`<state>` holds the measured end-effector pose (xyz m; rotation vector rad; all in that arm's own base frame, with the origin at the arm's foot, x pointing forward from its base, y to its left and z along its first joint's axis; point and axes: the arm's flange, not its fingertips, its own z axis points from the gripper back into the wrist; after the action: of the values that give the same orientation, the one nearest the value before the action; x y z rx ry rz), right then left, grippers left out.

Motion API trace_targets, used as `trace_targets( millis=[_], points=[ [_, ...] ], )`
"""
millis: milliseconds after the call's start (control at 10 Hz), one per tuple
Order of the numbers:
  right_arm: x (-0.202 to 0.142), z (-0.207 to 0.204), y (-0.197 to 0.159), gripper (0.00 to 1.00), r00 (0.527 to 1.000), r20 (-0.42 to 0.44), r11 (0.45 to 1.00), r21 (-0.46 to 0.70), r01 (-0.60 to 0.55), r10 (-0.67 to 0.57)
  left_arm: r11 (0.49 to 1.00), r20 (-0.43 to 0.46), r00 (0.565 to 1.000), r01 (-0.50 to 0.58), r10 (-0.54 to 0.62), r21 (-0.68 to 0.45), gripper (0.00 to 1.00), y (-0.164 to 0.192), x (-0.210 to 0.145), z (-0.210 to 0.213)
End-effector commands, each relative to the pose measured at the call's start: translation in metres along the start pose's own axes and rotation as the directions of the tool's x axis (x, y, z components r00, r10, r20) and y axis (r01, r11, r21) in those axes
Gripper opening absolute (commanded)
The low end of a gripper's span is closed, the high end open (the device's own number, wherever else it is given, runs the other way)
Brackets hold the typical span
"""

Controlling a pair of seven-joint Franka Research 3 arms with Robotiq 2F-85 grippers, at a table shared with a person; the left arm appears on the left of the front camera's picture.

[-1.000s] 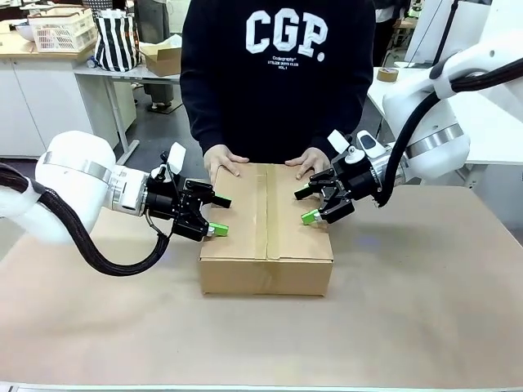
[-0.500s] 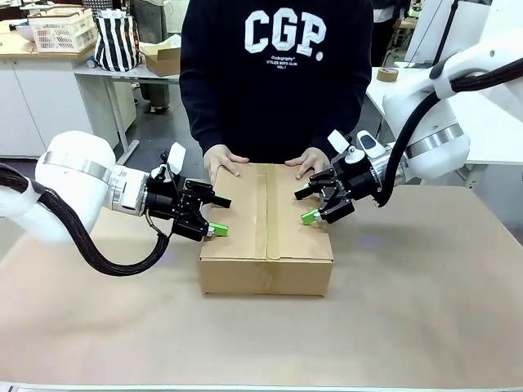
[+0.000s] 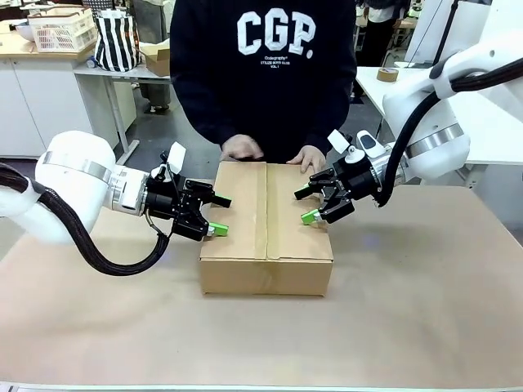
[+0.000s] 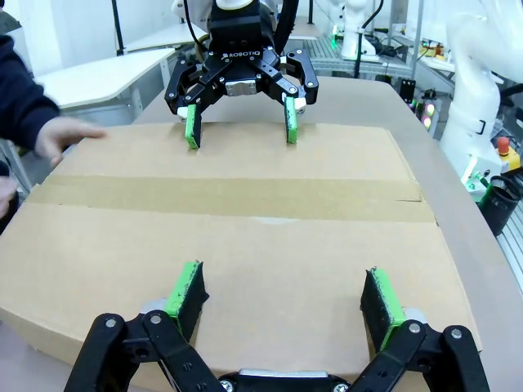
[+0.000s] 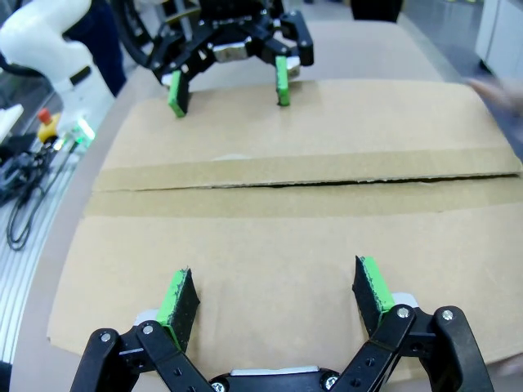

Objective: Pack the gift set into the box.
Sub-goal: Press and hold the closed box until the human finishes sealing it.

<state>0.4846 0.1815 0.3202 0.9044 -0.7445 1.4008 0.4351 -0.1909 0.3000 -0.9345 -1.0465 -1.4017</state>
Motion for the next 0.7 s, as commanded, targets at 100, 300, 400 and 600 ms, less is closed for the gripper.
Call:
trace_targets(
  millis=[100, 300, 400, 600],
  points=[
    [-0.0056, -0.0013, 0.0005, 1.00, 1.000, -0.010, 1.000, -0.002, 0.009, -0.009, 1.000, -0.002, 1.000, 0.002, -0.002, 0.000, 1.00, -0.0014, -0.0024, -0.0001],
    [-0.0056, -0.0013, 0.0005, 1.00, 1.000, -0.010, 1.000, -0.002, 0.009, -0.009, 1.000, -0.002, 1.000, 0.002, -0.002, 0.000, 1.00, -0.0014, -0.0024, -0.0001],
    [-0.0056, -0.0013, 0.0005, 1.00, 1.000, -0.010, 1.000, -0.002, 0.009, -0.009, 1.000, -0.002, 1.000, 0.002, -0.002, 0.000, 1.00, -0.0014, -0.0024, -0.0001],
    [-0.0056, -0.0013, 0.0005, 1.00, 1.000, -0.010, 1.000, -0.002, 0.009, -0.009, 1.000, -0.002, 1.000, 0.002, -0.002, 0.000, 1.00, -0.0014, -0.0024, -0.0001]
  ],
)
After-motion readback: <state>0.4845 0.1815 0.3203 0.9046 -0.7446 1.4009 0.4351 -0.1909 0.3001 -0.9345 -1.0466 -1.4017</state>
